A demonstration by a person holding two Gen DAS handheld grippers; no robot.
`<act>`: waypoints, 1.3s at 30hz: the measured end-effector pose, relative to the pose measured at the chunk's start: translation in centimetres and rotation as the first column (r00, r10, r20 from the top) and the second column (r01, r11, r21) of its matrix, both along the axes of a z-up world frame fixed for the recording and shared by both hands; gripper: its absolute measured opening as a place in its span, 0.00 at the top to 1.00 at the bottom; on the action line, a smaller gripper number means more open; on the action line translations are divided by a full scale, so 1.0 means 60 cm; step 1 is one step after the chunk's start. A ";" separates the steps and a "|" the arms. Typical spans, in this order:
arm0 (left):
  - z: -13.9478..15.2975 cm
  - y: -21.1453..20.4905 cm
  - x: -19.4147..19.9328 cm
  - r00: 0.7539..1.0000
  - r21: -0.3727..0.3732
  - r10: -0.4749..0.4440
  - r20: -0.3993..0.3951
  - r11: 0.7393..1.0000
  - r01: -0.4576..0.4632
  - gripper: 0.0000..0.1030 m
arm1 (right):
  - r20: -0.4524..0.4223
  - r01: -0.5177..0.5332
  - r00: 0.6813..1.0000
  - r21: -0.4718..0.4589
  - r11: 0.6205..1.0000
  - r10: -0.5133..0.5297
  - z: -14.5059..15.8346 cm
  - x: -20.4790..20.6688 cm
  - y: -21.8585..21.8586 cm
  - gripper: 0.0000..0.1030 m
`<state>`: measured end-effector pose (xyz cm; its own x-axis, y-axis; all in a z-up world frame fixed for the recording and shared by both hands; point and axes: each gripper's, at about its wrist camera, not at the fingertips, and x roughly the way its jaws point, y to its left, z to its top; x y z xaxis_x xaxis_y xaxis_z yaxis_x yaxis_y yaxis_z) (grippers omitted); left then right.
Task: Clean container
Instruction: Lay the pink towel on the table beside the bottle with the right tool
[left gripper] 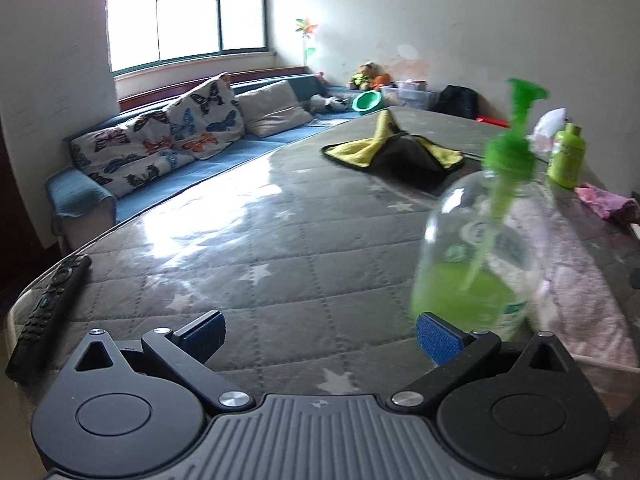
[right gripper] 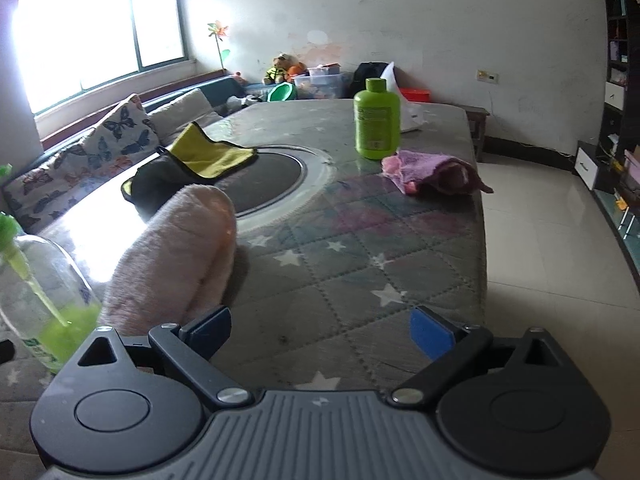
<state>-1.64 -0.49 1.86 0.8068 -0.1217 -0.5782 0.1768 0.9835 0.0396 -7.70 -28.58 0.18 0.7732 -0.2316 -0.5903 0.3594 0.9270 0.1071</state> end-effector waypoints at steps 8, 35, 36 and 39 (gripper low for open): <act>-0.014 0.017 0.027 0.997 0.033 0.073 -0.007 0.997 -0.073 0.00 | -0.026 0.048 0.999 0.007 0.999 -0.048 -0.029 0.011 -0.015 0.04; -0.023 -0.022 -0.026 0.999 0.031 0.047 -0.027 0.998 -0.046 0.00 | -0.033 -0.034 0.999 -0.060 0.998 0.033 -0.033 -0.030 0.020 0.02; -0.021 -0.026 -0.032 0.999 0.033 0.042 -0.024 0.999 -0.041 0.00 | -0.030 -0.041 0.999 -0.069 0.997 0.039 -0.032 -0.036 0.024 0.02; -0.018 -0.034 -0.046 0.999 0.041 0.039 -0.017 0.998 -0.038 0.00 | -0.029 -0.050 0.998 -0.070 0.996 0.048 -0.030 -0.047 0.029 0.01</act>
